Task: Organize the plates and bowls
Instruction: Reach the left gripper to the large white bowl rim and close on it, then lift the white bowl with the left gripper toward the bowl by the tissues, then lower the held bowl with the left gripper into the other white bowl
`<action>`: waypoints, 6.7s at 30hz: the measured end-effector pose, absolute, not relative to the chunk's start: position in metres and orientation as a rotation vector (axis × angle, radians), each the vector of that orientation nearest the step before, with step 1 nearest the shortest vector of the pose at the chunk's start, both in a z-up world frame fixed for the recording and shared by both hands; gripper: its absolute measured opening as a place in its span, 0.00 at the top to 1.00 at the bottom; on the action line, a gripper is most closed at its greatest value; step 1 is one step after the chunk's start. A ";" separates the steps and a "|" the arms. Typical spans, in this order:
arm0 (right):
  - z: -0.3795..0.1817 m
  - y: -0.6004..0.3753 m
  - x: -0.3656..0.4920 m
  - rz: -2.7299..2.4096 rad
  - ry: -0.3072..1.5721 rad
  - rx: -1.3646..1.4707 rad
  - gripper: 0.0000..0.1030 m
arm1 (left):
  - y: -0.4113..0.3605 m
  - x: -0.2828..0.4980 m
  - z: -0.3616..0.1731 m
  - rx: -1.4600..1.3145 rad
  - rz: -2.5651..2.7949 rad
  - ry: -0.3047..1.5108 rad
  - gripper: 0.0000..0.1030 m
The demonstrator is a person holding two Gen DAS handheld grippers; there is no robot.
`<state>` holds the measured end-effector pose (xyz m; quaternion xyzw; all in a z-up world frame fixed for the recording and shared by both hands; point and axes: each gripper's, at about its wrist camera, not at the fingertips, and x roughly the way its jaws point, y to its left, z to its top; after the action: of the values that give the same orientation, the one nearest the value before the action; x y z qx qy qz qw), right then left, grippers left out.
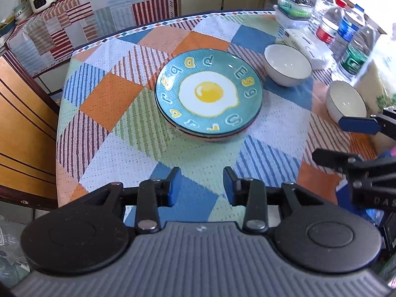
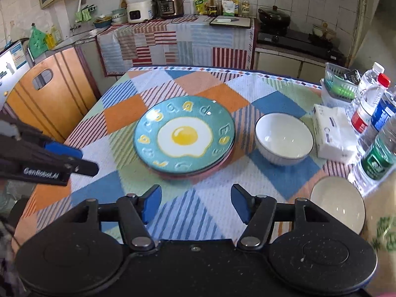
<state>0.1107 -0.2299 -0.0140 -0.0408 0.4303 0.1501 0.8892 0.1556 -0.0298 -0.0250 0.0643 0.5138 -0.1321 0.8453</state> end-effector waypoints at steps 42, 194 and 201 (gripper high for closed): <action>-0.138 -0.214 0.041 0.629 1.033 -0.129 0.03 | -0.055 0.104 -0.111 0.090 -0.389 1.257 0.38; -0.166 -0.373 0.128 -0.197 0.670 0.200 0.10 | -0.300 0.228 -0.111 0.098 -0.477 1.191 0.88; -0.141 -0.360 0.120 -0.118 0.727 0.220 0.11 | -0.278 0.209 -0.088 0.125 -0.470 1.174 0.87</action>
<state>0.1196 -0.3596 -0.1413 0.1072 0.3545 -0.0576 0.9271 0.2095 -0.2779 -0.0881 0.0585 0.5484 -0.2197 0.8047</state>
